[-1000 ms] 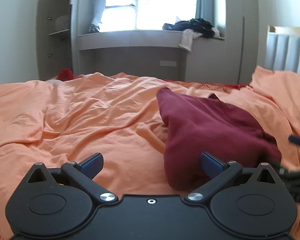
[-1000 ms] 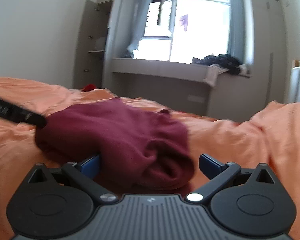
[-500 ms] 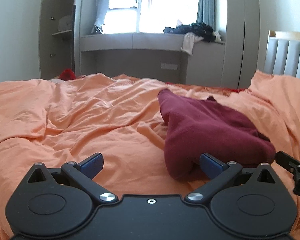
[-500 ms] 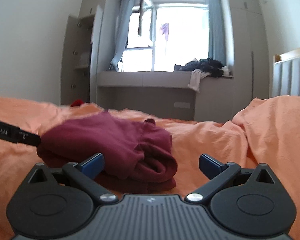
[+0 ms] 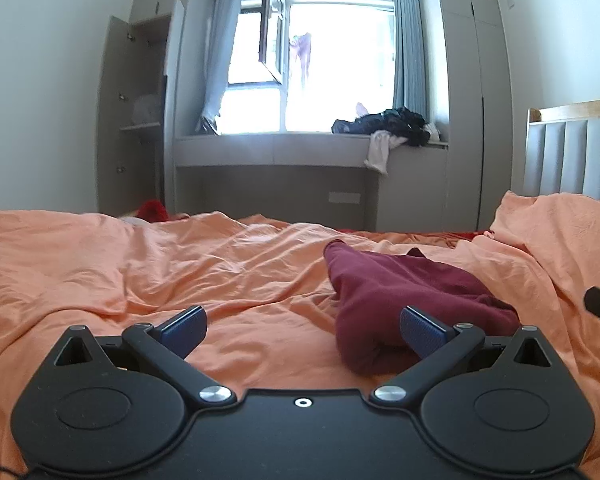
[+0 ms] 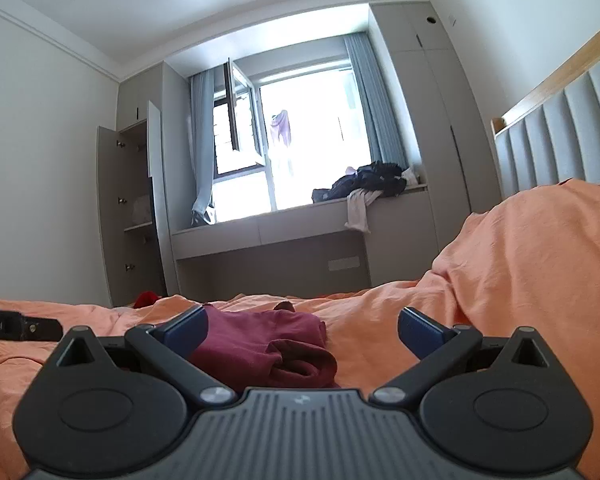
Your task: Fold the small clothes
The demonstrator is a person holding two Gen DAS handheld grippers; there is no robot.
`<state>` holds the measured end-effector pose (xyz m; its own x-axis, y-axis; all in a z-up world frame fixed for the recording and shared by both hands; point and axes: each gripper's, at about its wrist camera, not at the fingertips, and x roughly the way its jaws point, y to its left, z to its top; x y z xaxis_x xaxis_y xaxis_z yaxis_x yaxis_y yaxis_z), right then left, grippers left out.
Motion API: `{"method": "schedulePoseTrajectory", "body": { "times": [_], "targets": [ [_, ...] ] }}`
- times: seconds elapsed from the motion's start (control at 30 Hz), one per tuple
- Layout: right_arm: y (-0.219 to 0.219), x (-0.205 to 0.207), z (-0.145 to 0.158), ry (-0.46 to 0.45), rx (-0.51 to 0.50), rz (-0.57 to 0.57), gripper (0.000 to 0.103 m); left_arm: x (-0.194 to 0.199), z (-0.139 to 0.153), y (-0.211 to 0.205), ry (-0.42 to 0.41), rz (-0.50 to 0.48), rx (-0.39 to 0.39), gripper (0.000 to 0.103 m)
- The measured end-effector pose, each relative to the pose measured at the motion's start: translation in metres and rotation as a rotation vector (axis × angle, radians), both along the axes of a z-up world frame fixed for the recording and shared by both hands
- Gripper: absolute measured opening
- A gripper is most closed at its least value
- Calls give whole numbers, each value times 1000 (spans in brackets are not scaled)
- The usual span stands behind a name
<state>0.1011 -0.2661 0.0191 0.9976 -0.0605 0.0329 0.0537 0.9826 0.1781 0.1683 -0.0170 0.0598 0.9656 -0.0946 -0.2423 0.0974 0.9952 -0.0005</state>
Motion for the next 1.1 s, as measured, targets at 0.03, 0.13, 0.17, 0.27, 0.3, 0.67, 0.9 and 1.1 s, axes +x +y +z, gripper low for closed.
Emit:
{"method": "schedulePoseTrajectory", "body": {
  "times": [0.03,0.13,0.17,0.27,0.3,0.67,0.9,1.1],
  "targets": [
    [1,-6,-2,-7,0,-6,103,-6,-2,2,-6,3,0,103],
    [3,-24,-9,-15,11,-18,103,-23,-10,9,-25,7,-3,103],
    [4,-30,-12,-16,14,-20,103,-29,-13,12,-32,11,-4,103],
    [12,-46,-19,-12,-6,-33,103,-44,-24,18,-59,9,0,103],
    [15,-51,-21,-10,-20,-40,103,-48,-28,20,-64,9,1,103],
    [44,-85,-39,2,-66,-76,103,-71,-73,30,-34,-37,-13,103],
    [60,-90,-51,50,-51,-71,103,-82,-98,27,10,-73,31,103],
    [61,-85,-59,93,-43,-78,103,-82,-107,27,39,-87,34,103]
  ]
}}
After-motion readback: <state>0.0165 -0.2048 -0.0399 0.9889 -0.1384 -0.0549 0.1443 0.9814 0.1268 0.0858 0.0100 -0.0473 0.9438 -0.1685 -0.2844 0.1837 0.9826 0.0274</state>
